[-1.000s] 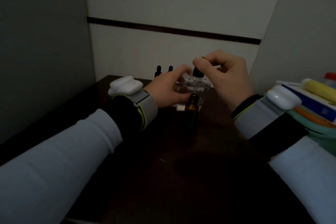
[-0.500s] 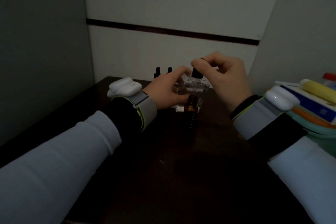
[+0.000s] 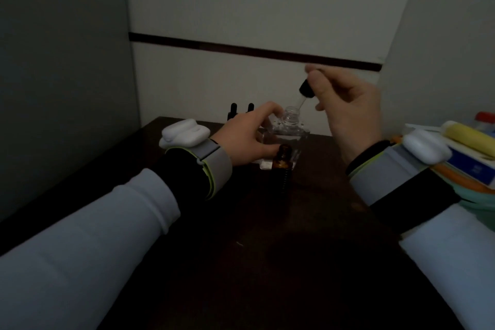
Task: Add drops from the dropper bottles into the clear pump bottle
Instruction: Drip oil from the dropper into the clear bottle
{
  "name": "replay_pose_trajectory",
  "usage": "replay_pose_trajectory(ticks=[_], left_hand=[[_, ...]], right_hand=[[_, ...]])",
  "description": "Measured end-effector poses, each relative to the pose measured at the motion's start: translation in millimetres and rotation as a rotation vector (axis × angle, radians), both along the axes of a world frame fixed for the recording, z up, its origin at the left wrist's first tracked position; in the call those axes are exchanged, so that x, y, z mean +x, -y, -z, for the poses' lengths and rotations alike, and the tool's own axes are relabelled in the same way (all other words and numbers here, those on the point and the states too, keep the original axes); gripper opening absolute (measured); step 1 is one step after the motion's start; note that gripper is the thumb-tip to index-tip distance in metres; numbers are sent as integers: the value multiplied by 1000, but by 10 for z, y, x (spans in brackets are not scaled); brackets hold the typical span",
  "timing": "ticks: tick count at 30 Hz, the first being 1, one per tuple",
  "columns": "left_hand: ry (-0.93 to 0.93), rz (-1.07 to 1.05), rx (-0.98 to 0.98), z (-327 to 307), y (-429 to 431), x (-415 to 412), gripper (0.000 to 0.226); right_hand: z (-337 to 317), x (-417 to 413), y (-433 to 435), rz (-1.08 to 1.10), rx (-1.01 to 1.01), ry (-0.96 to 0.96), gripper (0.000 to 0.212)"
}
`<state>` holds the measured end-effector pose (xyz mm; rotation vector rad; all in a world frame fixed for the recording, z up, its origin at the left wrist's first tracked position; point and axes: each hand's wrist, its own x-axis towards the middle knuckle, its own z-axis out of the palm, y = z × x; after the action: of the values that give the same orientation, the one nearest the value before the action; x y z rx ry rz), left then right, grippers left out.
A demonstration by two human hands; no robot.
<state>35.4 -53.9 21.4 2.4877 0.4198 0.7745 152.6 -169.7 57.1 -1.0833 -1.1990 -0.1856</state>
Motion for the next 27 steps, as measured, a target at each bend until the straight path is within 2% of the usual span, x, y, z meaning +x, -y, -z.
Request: replay_pose_trajectory(ticks=[5,11,19,27], left_hand=[[13,3,2,-4,6,-6,54],[10,9,3,-4,-9,2,55],[12,6,-2,3,-15,9,53],[7,3,2,-7,-3,7,52]], right_hand=[[80,36,-51,-14,-208,104,14],[97,50,-61,69,-166,93,14],[108,35,-69,89,-168,50,3],[136,45,-101,93,-158,42,1]])
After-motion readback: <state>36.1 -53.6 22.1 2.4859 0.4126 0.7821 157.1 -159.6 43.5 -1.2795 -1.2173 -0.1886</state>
